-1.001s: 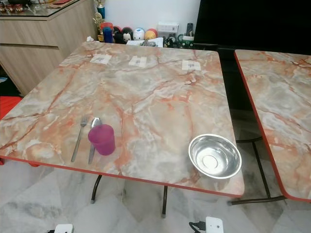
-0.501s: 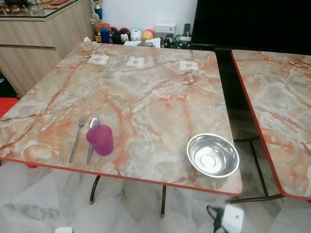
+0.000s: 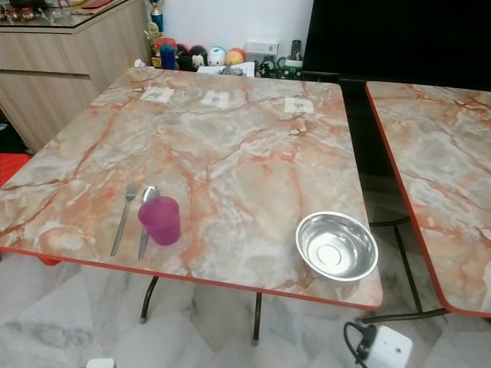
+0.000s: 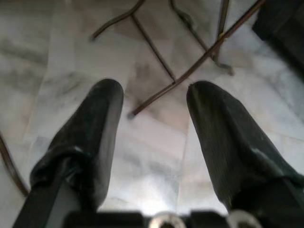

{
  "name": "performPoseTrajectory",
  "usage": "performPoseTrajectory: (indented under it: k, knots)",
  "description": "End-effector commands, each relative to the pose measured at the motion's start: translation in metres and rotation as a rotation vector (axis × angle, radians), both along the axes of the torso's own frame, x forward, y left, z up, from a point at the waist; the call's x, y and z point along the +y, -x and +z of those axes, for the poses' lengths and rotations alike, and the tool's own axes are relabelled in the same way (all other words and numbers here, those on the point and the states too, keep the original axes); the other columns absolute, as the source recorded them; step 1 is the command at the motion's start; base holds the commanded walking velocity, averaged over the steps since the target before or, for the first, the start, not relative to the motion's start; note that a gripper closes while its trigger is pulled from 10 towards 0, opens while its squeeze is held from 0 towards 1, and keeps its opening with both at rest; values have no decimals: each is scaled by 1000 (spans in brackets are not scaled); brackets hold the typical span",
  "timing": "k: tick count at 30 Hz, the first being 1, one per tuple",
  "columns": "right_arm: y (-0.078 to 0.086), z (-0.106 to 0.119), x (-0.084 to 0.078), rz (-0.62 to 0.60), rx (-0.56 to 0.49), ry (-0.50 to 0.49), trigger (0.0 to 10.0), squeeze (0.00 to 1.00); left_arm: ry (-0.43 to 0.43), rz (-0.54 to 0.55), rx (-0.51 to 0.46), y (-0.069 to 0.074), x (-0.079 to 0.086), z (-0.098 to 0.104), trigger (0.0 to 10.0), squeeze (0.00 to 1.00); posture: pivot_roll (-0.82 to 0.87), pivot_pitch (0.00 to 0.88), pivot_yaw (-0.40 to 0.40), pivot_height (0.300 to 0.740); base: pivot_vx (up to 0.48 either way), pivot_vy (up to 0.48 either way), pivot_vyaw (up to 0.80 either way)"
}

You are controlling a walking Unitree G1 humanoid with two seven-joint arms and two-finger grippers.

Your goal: Setting the table

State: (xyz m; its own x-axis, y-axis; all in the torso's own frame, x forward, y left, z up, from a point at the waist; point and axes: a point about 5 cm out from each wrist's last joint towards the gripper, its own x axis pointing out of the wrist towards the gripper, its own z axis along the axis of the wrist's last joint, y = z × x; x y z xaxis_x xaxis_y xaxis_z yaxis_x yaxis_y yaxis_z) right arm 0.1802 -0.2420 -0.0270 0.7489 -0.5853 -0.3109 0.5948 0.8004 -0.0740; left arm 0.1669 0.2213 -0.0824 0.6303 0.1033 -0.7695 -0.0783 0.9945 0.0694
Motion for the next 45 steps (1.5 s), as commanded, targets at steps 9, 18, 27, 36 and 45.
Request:
performPoseTrajectory:
  k: [9,18,27,36,45]
  knots:
    - [23,26,6,31,-67,70,10000,0,-1,-9,26,5,0,-3,10000,0,-18,89,-53,740,0,0,0]
    - [11,74,6,29,-202,140,10000,0,-5,-20,23,4,0,-2,10000,0,-27,88,-46,740,0,0,0]
    - [-29,99,6,61,-321,76,10000,0,-4,-21,22,4,-1,-2,10000,0,-17,83,-48,740,0,0,0]
    - [-59,122,7,113,-408,-41,10000,161,-9,-22,23,3,0,-2,10000,0,-7,83,-50,740,0,0,0]
    - [-57,116,0,65,-402,-180,10000,0,-9,-29,24,5,-1,-2,10000,0,-12,90,-46,740,0,0,0]
